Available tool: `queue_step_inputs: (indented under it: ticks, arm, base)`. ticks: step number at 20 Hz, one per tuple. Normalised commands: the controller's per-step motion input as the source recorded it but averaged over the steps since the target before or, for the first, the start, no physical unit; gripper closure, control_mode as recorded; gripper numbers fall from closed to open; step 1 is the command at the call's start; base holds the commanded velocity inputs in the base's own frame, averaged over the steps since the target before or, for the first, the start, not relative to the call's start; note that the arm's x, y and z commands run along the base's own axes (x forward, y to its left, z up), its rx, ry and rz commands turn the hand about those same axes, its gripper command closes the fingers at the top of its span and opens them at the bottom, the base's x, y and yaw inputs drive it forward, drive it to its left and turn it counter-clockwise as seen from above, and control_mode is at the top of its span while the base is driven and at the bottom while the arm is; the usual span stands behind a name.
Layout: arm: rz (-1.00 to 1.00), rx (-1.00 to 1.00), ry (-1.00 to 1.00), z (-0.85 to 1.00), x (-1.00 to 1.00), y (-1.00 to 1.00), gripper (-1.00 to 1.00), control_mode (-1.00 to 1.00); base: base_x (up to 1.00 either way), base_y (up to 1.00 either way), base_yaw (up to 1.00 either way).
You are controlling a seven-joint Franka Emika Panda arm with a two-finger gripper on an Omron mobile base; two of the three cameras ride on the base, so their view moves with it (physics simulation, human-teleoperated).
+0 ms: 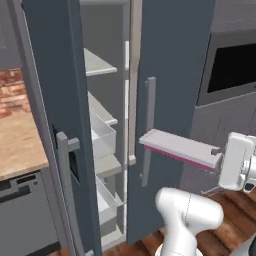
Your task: The ice cube tray has been filled with water. Take the tray and place it in the freezer to make ice. Close the freezer door after placing the tray.
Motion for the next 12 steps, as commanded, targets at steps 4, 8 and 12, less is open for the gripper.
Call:
queue_step_inputs:
  ticks: [4,8,12]
  arm:
    - [0.0,0.0,0.0,0.0,0.0,0.0,1.0,1.0]
    - [0.0,0.0,0.0,0.0,0.0,0.0,1.0,1.0]
    - [0.0,0.0,0.0,0.0,0.0,0.0,1.0,1.0]
  base:
    - [0.55,-0.02,0.47]
    - [0.26,-0.19,0.35]
    - [0.12,-0.06,0.32]
